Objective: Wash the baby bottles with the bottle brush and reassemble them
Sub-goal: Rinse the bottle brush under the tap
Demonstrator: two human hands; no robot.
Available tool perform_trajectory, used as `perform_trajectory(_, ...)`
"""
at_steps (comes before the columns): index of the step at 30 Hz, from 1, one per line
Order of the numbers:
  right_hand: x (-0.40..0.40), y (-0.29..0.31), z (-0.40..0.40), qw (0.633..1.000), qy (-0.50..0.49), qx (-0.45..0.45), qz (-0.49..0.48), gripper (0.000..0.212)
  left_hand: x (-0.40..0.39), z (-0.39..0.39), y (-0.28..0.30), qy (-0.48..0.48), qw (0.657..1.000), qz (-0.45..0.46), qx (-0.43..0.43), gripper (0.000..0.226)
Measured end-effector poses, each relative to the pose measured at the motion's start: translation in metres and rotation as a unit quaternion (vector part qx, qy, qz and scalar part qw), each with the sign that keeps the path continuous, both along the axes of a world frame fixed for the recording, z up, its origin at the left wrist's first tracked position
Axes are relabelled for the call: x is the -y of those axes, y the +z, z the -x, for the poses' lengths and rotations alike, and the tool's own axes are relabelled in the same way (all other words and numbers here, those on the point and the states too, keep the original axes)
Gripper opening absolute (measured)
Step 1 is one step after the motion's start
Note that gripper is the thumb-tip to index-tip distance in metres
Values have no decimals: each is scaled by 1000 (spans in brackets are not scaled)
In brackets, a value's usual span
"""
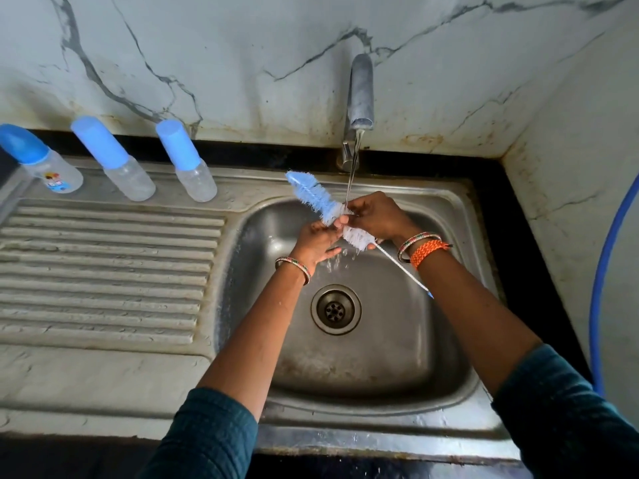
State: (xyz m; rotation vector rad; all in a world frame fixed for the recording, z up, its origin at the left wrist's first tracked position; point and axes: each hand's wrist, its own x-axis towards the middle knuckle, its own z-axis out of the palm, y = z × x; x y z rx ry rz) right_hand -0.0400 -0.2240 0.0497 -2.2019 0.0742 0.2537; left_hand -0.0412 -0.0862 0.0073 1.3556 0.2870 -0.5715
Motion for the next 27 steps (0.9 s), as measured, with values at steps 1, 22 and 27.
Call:
perform_trajectory(1,1,-2,0,1000,-10,11,6,29,-1,1,0,-11,1000,-8,5,20)
perform_trajectory(22,35,-5,10,994,-86,65,16,21,25,0,10,143,963,214,-77,15)
perform_trajectory(27,39,-1,11,993,-94,64,-3,21,30,4,17,160,966,193,-68,18)
